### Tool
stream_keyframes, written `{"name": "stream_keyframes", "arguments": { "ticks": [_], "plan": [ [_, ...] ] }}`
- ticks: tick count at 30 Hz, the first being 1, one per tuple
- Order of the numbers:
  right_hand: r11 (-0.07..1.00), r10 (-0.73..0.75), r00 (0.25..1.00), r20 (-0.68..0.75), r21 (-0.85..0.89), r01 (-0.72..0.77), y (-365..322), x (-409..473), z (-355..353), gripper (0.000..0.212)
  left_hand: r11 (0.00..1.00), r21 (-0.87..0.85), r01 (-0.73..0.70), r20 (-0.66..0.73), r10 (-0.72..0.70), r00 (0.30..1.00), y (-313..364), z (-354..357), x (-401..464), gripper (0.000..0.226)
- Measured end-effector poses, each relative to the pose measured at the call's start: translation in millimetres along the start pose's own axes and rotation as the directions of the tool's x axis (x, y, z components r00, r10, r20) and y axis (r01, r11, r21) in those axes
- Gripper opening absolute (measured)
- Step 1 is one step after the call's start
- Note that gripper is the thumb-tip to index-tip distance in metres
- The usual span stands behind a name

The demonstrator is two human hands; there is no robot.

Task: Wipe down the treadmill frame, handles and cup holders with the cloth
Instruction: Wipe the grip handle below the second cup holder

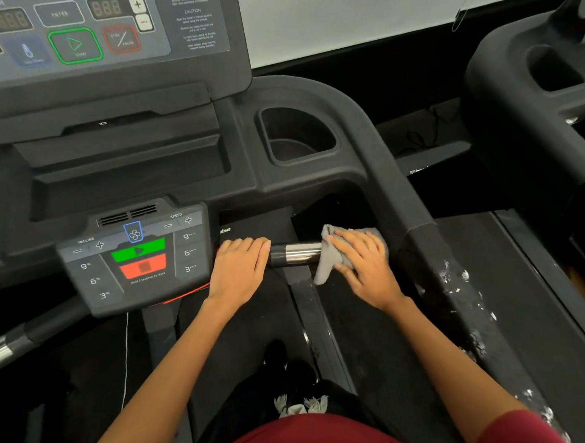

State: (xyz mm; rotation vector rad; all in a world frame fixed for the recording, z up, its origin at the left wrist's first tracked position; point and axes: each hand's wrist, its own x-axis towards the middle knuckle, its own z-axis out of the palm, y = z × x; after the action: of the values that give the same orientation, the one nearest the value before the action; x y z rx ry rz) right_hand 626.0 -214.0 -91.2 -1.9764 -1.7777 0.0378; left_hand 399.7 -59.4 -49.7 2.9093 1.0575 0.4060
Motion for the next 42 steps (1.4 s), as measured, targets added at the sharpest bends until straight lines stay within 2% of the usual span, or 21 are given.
{"name": "stream_keyframes", "arguments": {
  "ticks": [3,7,10,13,17,20,23,26,29,32,38,42],
  "plan": [
    [0.984,0.170,0.980,-0.108,0.074,-0.162,-11.1,7.0,2.1,0.038,0.999,0.045,-0.029,-0.001,0.029,1.000,-0.2,0.9,0.3,0.033],
    [0.926,0.377,0.891,-0.253,0.103,-0.363,-34.2,24.7,10.0,0.028,0.999,0.041,-0.016,0.003,0.016,1.000,-0.2,1.4,0.1,0.033],
    [0.878,0.471,0.829,-0.301,0.067,-0.474,-42.7,36.6,17.2,0.028,0.998,0.055,-0.029,0.003,0.029,1.000,-0.4,1.2,-0.2,0.031],
    [0.848,0.513,0.801,-0.309,0.039,-0.528,-49.6,44.8,20.6,0.028,0.999,0.041,-0.010,-0.003,0.010,1.000,1.0,0.6,0.3,0.031],
    [0.831,0.546,0.799,-0.250,0.041,-0.555,-62.6,51.2,21.1,0.031,1.000,0.024,0.006,-0.035,-0.005,0.999,3.2,0.3,1.1,0.036],
    [0.853,0.517,0.831,-0.205,0.049,-0.519,-77.5,52.6,24.0,0.032,1.000,0.017,0.016,-0.048,-0.015,0.999,4.2,-0.2,1.0,0.036],
    [0.918,0.391,0.908,-0.147,0.136,-0.373,-84.1,41.7,25.1,0.032,1.000,0.010,0.026,-0.038,-0.026,0.999,4.5,0.8,0.5,0.037],
    [0.961,0.187,0.980,-0.065,0.219,-0.169,-67.8,23.6,16.6,0.039,0.999,0.012,0.034,-0.039,-0.034,0.999,4.4,1.4,0.7,0.038],
    [0.963,0.064,0.998,-0.018,0.263,-0.057,-40.2,10.5,4.5,0.047,0.999,0.010,0.036,-0.044,-0.036,0.998,5.1,1.2,1.0,0.038],
    [0.952,0.131,0.989,-0.069,0.288,-0.106,-26.3,11.3,-0.5,0.043,0.999,0.015,0.045,-0.040,-0.044,0.998,5.2,1.4,1.0,0.037],
    [0.894,0.432,0.892,-0.131,0.188,-0.406,-63.0,44.7,10.6,0.039,0.999,0.011,0.052,-0.040,-0.052,0.998,5.4,1.5,0.9,0.036],
    [0.902,0.426,0.899,-0.102,0.124,-0.413,-86.3,55.9,20.5,0.037,0.999,-0.016,0.051,-0.046,-0.052,0.998,6.2,0.2,1.6,0.036]
  ]
}}
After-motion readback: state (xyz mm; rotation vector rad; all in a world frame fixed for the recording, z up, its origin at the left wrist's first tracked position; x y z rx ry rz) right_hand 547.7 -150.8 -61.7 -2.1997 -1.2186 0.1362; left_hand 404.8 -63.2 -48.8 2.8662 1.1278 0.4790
